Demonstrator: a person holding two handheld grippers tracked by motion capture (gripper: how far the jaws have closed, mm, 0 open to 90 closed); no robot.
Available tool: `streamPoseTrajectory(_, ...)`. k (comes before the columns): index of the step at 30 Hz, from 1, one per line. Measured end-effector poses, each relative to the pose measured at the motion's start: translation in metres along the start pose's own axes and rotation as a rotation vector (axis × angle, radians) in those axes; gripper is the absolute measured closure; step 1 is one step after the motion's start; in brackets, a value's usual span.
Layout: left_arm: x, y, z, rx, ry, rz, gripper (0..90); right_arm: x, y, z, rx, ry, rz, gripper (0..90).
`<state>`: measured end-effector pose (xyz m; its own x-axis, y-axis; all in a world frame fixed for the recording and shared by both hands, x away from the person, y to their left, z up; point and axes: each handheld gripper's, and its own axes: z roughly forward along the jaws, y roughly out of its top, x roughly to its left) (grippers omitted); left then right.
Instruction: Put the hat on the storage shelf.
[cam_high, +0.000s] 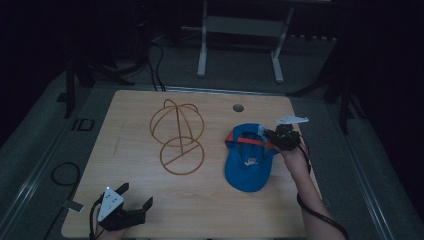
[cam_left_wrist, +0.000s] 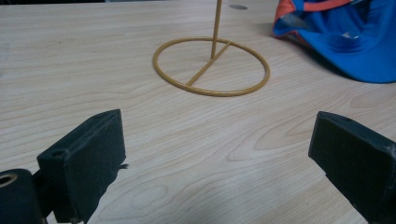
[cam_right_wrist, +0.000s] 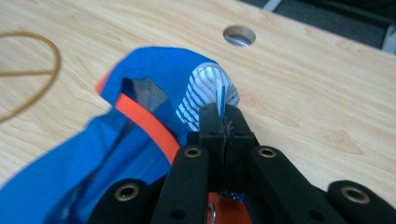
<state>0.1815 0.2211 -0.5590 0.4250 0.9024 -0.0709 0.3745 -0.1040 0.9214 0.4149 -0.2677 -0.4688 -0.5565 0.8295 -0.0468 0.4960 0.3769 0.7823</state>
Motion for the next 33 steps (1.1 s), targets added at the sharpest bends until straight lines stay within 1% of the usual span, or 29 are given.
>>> streamPoseTrajectory(6,-0.001,0.001,0.000,0.000,0.001,0.000,4.5,0.009,0.009,-0.024,-0.042,0.002,-0.028,88.8)
streamPoseTrajectory(8,-0.002,0.002,0.000,0.006,-0.003,-0.003,4.4,0.011,0.014,-0.035,-0.069,0.013,-0.028,88.7)
streamPoseTrajectory(10,-0.003,0.004,0.000,0.004,-0.010,-0.006,4.5,0.014,0.018,-0.044,-0.083,0.011,-0.037,88.8)
streamPoseTrajectory(12,-0.004,0.005,0.000,0.007,-0.010,-0.007,4.5,0.018,0.022,-0.055,-0.108,0.022,-0.043,88.7)
streamPoseTrajectory(14,-0.006,0.005,0.001,0.018,-0.015,-0.015,4.5,0.020,0.023,-0.061,-0.117,0.023,-0.050,88.7)
streamPoseTrajectory(15,-0.006,0.005,0.001,0.018,-0.015,-0.015,4.5,0.020,0.023,-0.061,-0.117,0.023,-0.050,88.7)
streamPoseTrajectory(16,-0.006,0.005,0.001,0.020,-0.020,-0.017,4.5,0.023,0.024,-0.070,-0.131,0.030,-0.054,88.8)
streamPoseTrajectory(17,-0.007,0.006,0.002,0.022,-0.019,-0.020,4.5,0.023,0.024,-0.070,-0.131,0.030,-0.054,88.8)
streamPoseTrajectory(18,-0.007,0.006,0.002,0.025,-0.018,-0.022,4.5,0.025,0.025,-0.077,-0.142,0.027,-0.066,88.7)
streamPoseTrajectory(19,-0.007,0.007,0.002,0.022,-0.024,-0.024,4.5,0.025,0.025,-0.077,-0.142,0.027,-0.066,88.7)
streamPoseTrajectory(20,-0.008,0.009,0.002,0.022,-0.025,-0.032,4.5,0.028,0.026,-0.085,-0.155,0.025,-0.078,88.7)
streamPoseTrajectory(22,-0.008,0.012,0.001,0.019,-0.035,-0.035,4.5,0.029,0.027,-0.088,-0.161,0.029,-0.080,88.7)
streamPoseTrajectory(23,-0.008,0.015,0.001,0.020,-0.031,-0.037,4.5,0.030,0.027,-0.091,-0.165,0.031,-0.084,88.7)
streamPoseTrajectory(24,-0.008,0.017,0.001,0.016,-0.038,-0.039,4.5,0.030,0.029,-0.097,-0.174,0.030,-0.088,88.7)
streamPoseTrajectory(25,-0.008,0.019,0.001,0.009,-0.048,-0.043,4.5,0.030,0.029,-0.097,-0.174,0.030,-0.088,88.7)
streamPoseTrajectory(26,-0.010,0.025,-0.001,0.003,-0.050,-0.035,4.5,0.031,0.030,-0.103,-0.181,0.033,-0.096,88.7)
streamPoseTrajectory(27,-0.010,0.025,-0.001,0.003,-0.050,-0.035,4.5,0.031,0.030,-0.103,-0.181,0.033,-0.096,88.7)
streamPoseTrajectory(29,-0.012,0.032,-0.002,-0.002,-0.058,-0.027,4.5,0.032,0.030,-0.108,-0.190,0.034,-0.094,88.7)
streamPoseTrajectory(30,-0.014,0.035,-0.002,-0.007,-0.066,-0.022,5.0,0.033,0.030,-0.114,-0.197,0.036,-0.101,88.7)
streamPoseTrajectory(32,-0.017,0.041,-0.002,-0.008,-0.077,-0.011,5.0,0.034,0.030,-0.116,-0.202,0.030,-0.107,88.7)
streamPoseTrajectory(33,-0.018,0.043,-0.002,-0.010,-0.085,-0.006,5.0,0.034,0.029,-0.121,-0.211,0.047,-0.098,88.7)
